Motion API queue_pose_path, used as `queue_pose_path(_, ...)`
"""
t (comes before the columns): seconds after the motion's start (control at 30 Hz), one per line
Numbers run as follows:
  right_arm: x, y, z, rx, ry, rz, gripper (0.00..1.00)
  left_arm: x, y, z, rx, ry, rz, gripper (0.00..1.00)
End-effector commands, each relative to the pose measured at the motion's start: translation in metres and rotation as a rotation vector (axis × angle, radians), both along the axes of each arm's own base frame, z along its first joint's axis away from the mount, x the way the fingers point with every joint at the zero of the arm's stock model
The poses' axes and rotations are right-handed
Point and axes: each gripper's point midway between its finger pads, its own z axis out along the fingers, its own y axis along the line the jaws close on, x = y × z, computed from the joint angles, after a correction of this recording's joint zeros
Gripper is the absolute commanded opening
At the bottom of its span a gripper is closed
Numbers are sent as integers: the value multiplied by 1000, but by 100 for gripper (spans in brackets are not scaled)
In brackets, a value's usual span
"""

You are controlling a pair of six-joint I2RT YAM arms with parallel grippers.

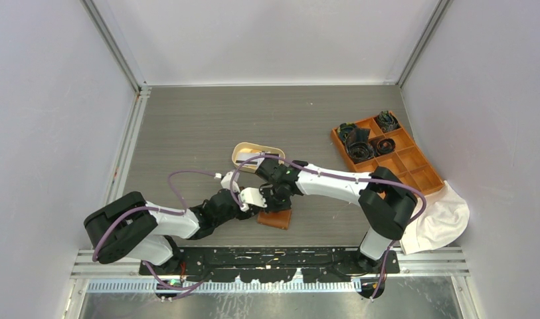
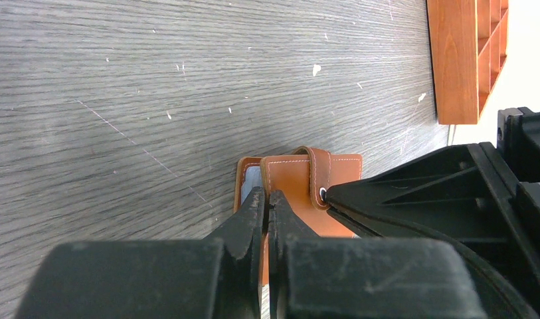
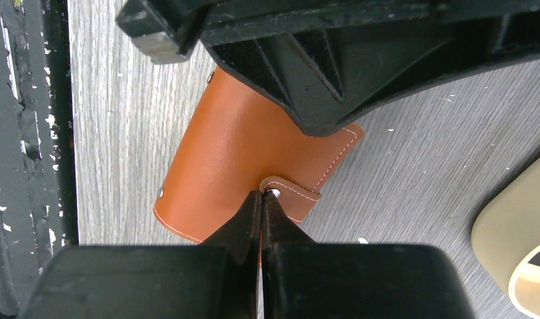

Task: Put the credit cards into the card holder
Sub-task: Close the card holder at the center of the board.

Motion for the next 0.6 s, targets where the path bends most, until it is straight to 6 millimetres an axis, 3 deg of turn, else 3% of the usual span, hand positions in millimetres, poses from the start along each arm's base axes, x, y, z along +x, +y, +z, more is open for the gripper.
queue_pose_path(0.0,-11,-3,-25,-58,56,-5,1,3,-1,9,-20,-43,-5,0)
queue_pose_path(0.27,-14,-8,-33,-109,88,-4,1,1,1,9,-34,-54,-3,0)
queue_pose_path(0.4,-11,-4,-27,-103,80,-23,1,2,2,11,-40,-65,-1,2)
queue_pose_path(0.57,-1,2,-8,-46,71,-70,16,2,6,16,-34,-83,5,12)
